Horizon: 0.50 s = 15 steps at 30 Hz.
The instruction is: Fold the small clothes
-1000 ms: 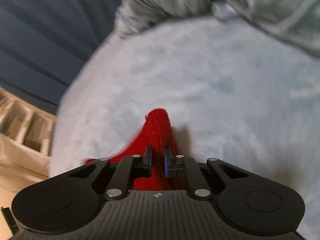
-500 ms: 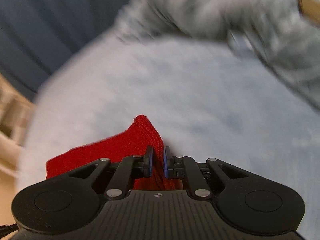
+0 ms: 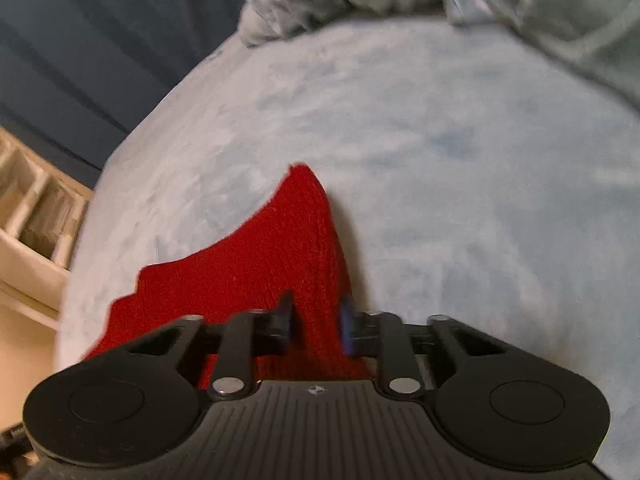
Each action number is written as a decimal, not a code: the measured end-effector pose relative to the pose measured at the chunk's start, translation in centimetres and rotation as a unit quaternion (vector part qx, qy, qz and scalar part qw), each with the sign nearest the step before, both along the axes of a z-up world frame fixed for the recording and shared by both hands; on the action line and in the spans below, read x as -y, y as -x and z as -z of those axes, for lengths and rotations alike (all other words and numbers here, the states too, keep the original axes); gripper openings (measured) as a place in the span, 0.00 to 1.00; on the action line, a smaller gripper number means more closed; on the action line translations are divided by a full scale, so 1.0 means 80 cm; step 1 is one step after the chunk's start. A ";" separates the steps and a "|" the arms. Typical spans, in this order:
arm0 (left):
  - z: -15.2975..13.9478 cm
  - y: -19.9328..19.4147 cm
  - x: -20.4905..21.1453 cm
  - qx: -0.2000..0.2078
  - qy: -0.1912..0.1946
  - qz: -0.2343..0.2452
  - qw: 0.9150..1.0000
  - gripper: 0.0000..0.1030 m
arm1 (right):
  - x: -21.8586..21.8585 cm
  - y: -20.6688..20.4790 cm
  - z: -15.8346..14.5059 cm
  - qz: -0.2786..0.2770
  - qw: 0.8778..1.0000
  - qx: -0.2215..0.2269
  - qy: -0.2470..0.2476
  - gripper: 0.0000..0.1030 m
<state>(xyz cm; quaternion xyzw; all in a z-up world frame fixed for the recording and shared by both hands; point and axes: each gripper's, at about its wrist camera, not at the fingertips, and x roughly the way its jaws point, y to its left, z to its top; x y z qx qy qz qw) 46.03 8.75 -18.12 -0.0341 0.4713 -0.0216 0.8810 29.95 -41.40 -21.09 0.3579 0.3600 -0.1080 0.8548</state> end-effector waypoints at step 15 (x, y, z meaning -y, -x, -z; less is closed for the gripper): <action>-0.049 0.038 -0.019 0.055 0.012 -0.034 0.998 0.73 | -0.001 0.001 -0.005 0.002 1.000 0.000 0.011 0.17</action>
